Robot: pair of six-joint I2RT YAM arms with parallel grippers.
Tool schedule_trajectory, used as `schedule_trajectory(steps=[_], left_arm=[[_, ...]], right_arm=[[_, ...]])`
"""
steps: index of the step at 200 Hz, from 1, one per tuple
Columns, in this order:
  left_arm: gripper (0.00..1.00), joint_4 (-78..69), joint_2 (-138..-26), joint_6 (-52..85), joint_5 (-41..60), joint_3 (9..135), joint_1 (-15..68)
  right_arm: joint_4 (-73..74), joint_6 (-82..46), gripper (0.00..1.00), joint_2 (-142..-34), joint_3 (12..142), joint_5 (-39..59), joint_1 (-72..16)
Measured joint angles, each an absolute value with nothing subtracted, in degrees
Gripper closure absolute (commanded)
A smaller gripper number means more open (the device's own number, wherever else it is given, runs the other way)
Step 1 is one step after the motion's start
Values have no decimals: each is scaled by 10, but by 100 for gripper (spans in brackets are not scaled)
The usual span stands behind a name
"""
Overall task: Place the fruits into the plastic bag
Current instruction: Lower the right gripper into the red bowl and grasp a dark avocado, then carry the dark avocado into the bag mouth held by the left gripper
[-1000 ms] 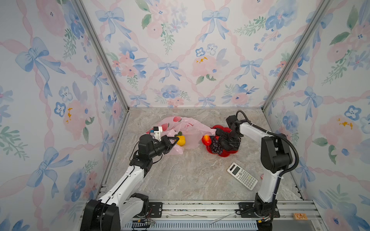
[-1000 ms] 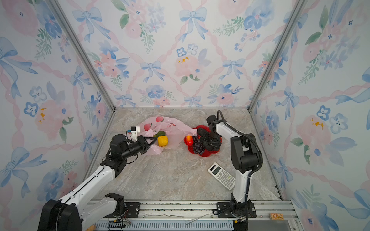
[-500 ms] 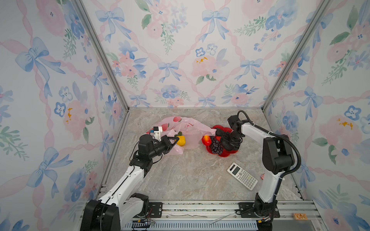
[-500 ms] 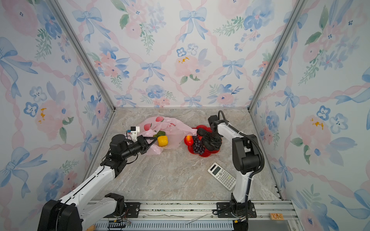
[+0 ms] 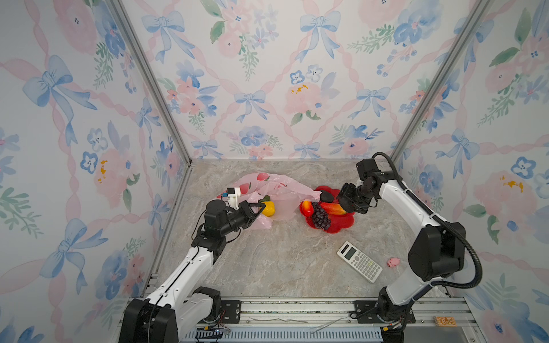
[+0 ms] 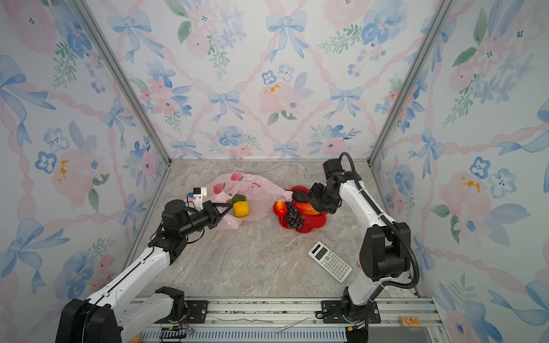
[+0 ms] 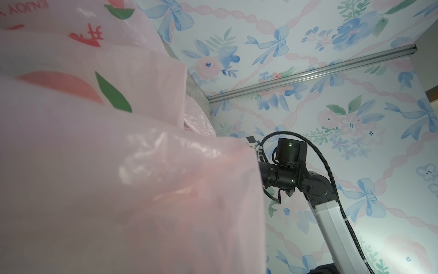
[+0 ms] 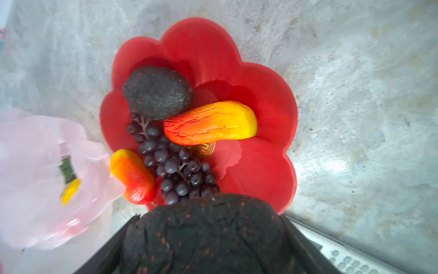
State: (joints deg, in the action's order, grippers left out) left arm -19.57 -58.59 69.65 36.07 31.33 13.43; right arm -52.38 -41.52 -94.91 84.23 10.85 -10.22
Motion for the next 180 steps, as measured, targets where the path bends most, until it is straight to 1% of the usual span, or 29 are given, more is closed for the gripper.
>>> schedule_trajectory(steps=[40,73,127,180], left_arm=[[100,-196,-583,697,361,313,134],[100,-196,-578,697,361,313,134],[100,-196,-573,697,361,313,135],[100,-196,-573,697,361,313,135]], right_arm=[[-509,-426,27,-912,878,163,-112],[-483,-446,27,-922,922,201,-158],[-426,-472,27,-1035,1024,257,-269],[-405,-487,27,-1137,1065,285,-333]])
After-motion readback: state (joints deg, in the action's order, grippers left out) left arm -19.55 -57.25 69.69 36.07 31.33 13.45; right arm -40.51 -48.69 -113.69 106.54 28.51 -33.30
